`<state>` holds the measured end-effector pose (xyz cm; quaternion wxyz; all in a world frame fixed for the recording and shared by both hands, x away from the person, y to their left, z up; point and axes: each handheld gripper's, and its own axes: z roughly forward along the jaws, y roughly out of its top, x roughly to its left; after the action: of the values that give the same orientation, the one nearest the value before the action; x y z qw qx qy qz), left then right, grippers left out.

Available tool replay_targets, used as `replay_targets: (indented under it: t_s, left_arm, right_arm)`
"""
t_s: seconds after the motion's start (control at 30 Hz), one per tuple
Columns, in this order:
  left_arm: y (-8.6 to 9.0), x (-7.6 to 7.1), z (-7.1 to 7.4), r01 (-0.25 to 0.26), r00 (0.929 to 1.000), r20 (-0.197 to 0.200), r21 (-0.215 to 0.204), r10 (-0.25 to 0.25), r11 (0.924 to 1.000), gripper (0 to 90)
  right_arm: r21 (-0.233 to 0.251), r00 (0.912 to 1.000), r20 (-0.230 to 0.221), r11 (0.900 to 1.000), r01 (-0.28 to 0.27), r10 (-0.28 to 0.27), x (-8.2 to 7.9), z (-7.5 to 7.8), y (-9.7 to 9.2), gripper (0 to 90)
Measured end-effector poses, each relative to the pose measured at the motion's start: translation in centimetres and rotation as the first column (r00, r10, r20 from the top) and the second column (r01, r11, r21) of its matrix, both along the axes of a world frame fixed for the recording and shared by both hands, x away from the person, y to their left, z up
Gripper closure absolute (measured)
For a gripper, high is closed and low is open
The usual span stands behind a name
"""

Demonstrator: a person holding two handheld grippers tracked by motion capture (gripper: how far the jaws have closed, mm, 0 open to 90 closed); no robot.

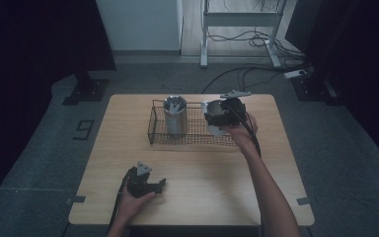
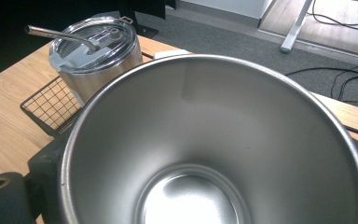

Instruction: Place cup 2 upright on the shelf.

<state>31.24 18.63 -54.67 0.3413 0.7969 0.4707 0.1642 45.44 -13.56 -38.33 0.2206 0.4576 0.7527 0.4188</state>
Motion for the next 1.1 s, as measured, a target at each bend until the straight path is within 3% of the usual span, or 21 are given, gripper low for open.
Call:
replay_targets:
  t_s: [0.53,0.73,1.1]
  left_arm:
    - [0.0,0.0,0.0,0.0,1.0,0.001,-0.001,0.0,1.0,15.0]
    - [0.0,0.0,0.0,0.001,1.0,0.001,-0.002,-0.001,1.0,15.1]
    - [0.1,0.1,0.0,0.004,1.0,-0.001,-0.007,-0.004,1.0,15.1]
  right_arm:
    - [-0.002,0.9998,-0.003,0.9998,0.019,-0.019,1.6,-0.1,-0.5,6.3]
    - [-0.032,0.9999,-0.007,0.9994,0.014,-0.015,2.2,-0.4,-0.1,6.3]
    - [-0.016,0.9994,-0.022,0.9995,0.027,-0.027,3.5,-1.2,-0.2,6.4]
